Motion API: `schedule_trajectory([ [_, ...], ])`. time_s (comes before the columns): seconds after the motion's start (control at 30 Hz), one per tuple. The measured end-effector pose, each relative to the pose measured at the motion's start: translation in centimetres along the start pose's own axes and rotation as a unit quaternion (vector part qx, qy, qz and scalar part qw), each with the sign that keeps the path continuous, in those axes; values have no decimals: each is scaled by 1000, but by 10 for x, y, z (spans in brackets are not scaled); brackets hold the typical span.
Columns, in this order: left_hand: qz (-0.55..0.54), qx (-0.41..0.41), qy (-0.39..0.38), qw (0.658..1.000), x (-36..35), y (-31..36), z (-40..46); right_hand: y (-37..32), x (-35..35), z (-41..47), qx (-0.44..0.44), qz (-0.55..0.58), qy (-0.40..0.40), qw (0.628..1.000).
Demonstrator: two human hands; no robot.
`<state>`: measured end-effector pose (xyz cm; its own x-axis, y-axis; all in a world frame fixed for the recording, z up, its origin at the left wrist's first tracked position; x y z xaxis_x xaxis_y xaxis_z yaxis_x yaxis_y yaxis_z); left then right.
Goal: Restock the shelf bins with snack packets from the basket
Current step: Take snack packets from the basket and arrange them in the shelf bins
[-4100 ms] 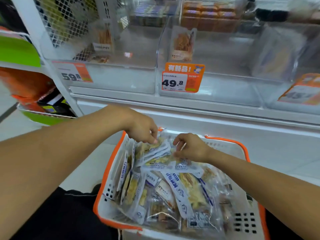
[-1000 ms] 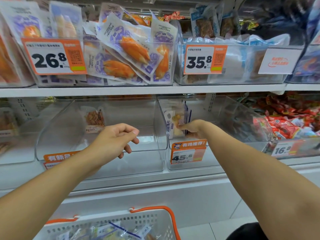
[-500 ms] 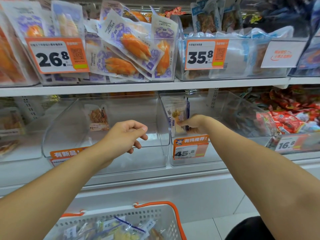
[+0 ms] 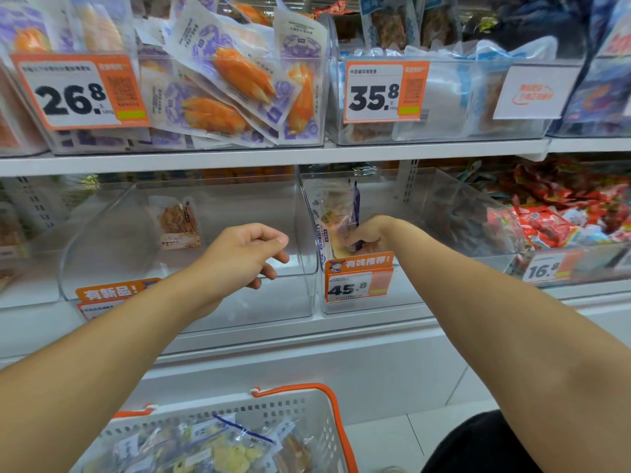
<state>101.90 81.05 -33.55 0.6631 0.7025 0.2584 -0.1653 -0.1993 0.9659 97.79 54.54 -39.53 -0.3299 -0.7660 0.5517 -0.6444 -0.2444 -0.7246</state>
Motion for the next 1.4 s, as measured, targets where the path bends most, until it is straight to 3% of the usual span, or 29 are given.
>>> schedule_trajectory([
  [0.1, 10, -2, -8, 1000, 1, 2, 0, -4, -7, 5, -16, -48, -20, 998],
  [0.2, 9, -10, -8, 1000, 6, 4, 4, -6, -9, 20, -17, -12, -15, 1000],
  [0.37, 8, -18, -14, 1000, 4, 2, 15, -6, 5, 36, 38, -84, 119, 989],
  [0.67, -12, -18, -11, 1000, -10, -1, 29, 2, 7, 40, 32, -64, 110, 991],
  [0.8, -12, -18, -5, 1000, -9, -1, 27, -2, 5, 34, 40, -109, 131, 985],
  [1.07, -2, -18, 1, 1000, -2, 5, 23, 3, 14, 29, 8, -1, 86, 996],
  [1.27, 9, -21, 3, 1000, 4, 12, 18, -6, 32, 0, 10, -71, 86, 994],
  [1.33, 1, -28, 3, 1000, 8, 15, 9, -14, 52, -32, 23, -136, 137, 981],
  [1.4, 10, -55, -3, 998, 13, 18, -6, -32, 79, -84, 73, -234, 248, 937],
])
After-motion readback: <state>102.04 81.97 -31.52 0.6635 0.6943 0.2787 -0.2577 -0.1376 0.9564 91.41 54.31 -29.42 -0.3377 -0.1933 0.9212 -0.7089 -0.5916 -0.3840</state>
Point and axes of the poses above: each hand's wrist, its own z-axis towards the middle knuckle, its own x-axis out of the back of the hand, y = z × x, the point moved 7 cm from there along z, towards the middle knuckle, and after that the axes turned 5 degrees about -z, right-handed, at the moved point
